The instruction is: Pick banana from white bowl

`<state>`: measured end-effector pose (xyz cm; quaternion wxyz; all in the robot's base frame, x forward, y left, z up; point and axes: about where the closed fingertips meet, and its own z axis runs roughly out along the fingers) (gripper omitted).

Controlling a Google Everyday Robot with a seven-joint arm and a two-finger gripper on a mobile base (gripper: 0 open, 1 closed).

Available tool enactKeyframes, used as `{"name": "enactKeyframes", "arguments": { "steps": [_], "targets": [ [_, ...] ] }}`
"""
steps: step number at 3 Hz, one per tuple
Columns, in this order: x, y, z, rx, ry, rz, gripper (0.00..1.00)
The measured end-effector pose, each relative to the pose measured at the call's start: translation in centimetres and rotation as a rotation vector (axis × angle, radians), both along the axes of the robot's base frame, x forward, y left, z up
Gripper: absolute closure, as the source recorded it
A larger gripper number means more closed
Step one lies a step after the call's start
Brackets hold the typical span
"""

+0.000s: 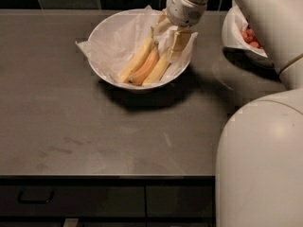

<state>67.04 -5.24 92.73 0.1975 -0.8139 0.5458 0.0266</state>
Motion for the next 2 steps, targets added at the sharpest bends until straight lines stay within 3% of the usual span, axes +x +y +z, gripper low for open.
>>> {"name": "enactKeyframes", "arguments": {
  "steps": [1,2],
  "targets": [
    [1.2,-0.6,0.0,0.003,-0.028,-0.012,0.34],
    [1.6,-0.6,-1.1,0.033,-0.017,-0.009,0.34]
  ]
}}
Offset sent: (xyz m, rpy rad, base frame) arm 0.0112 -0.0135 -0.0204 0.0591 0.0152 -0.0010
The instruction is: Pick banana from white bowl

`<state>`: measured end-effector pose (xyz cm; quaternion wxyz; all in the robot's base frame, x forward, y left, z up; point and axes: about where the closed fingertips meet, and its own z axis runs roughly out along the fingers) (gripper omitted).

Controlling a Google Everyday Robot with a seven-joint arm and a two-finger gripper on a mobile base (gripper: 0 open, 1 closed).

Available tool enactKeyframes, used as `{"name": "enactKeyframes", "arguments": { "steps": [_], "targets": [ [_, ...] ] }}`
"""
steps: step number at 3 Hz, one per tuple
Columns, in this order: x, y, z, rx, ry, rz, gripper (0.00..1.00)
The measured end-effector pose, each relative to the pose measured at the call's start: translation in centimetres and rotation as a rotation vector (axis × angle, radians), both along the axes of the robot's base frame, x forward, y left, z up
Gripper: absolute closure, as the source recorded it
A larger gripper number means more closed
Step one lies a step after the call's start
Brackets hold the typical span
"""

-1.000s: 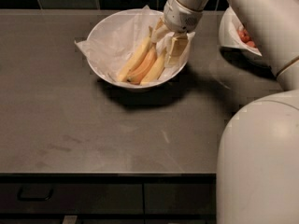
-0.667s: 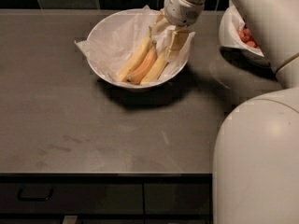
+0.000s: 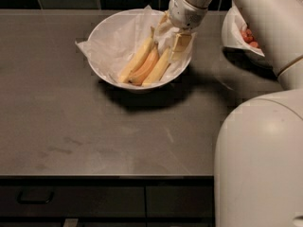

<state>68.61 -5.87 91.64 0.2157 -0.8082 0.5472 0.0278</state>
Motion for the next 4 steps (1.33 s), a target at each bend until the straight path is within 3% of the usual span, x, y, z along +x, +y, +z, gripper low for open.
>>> {"name": "enactKeyframes", "arguments": {
  "steps": [2,4],
  "targets": [
    [-1.0,0.8,-2.6,0.048,0.074,0.002,0.37],
    [-1.2,1.3,-3.8,0.055,0.106,0.009,0.44]
  ]
}}
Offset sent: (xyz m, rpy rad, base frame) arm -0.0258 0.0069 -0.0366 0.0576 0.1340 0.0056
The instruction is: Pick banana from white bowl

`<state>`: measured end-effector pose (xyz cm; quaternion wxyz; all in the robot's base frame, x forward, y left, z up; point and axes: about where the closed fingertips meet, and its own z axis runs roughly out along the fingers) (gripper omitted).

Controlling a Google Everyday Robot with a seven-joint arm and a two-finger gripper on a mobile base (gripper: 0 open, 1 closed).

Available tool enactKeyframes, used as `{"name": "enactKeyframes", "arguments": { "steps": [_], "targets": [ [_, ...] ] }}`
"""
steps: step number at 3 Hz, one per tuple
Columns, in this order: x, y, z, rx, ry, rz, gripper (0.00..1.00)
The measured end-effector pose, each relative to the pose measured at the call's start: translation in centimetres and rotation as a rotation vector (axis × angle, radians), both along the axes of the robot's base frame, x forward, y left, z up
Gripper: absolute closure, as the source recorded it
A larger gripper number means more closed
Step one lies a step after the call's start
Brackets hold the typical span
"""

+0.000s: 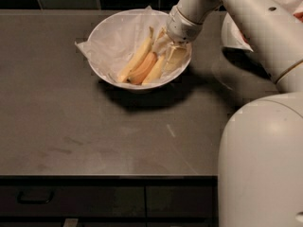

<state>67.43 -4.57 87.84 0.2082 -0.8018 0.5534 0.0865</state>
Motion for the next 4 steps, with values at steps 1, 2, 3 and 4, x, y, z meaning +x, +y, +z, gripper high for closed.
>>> {"name": "enactKeyframes", "arguments": {
  "steps": [1,2,3,4],
  "targets": [
    [-0.07,0.10,-0.10,0.001,0.007,0.002,0.53],
    [-0.22,0.24,-0.34,0.005,0.020,0.002,0.53],
    [-0.37,0.34,-0.42,0.012,0.030,-0.001,0.49],
    [-0.51,0.47,-0.53,0.014,0.041,-0.001,0.50]
  ]
}}
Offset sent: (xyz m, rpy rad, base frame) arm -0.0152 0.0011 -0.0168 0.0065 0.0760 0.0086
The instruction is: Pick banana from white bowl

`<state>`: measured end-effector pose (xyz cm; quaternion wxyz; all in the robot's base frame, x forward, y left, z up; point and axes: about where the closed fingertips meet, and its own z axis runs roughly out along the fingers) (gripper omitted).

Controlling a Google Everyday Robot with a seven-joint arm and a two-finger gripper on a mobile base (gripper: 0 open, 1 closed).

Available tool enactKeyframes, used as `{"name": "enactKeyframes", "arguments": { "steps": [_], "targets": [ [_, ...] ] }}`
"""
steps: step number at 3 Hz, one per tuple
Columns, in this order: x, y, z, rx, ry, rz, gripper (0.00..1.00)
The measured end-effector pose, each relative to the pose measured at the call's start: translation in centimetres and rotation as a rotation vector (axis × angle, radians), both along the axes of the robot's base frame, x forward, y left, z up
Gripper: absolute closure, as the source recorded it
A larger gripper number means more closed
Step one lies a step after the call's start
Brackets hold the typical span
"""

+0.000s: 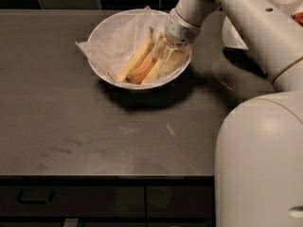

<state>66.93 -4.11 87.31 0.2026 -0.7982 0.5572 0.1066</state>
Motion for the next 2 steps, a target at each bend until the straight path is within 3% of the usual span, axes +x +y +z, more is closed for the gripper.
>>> {"name": "enactKeyframes", "arguments": {
  "steps": [1,2],
  "targets": [
    [-0.12,0.15,-0.11,0.002,0.008,-0.001,0.44],
    [-0.31,0.28,-0.38,-0.007,0.010,-0.004,0.63]
  ]
}}
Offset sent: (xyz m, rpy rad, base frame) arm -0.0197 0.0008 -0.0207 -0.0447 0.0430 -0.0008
